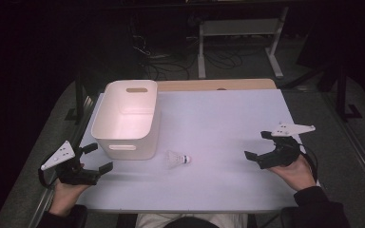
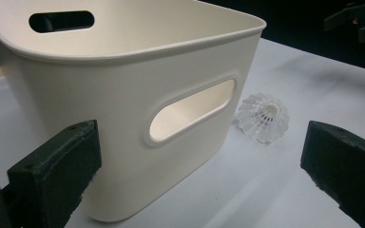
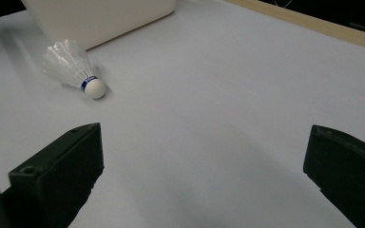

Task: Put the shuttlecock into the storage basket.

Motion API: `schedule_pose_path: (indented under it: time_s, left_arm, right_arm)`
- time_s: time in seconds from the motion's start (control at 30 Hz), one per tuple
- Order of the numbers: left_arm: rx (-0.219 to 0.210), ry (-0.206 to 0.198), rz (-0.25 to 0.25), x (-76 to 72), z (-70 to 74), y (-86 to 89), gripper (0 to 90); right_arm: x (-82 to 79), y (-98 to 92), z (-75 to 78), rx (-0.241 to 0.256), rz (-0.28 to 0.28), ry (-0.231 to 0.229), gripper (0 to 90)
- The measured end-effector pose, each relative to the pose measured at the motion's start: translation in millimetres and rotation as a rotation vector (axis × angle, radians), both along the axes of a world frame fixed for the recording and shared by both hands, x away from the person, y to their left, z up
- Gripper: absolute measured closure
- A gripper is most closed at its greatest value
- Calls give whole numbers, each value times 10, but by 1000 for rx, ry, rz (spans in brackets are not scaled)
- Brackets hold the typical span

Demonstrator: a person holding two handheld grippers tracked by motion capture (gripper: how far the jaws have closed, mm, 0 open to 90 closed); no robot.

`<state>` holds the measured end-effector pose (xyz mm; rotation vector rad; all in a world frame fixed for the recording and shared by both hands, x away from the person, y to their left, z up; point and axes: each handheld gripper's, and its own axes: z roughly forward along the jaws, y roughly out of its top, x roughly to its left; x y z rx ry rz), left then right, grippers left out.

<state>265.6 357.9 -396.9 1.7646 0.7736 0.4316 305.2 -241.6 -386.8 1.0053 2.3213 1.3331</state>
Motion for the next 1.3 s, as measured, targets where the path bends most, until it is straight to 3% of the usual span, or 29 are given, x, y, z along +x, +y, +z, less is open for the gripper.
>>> schedule_pose_path:
  time_s: [1.3]
  left_arm:
    - [-3, 1, -2, -6, 2, 1, 0]
  right_arm:
    - [215, 269, 224, -90, 93, 29, 0]
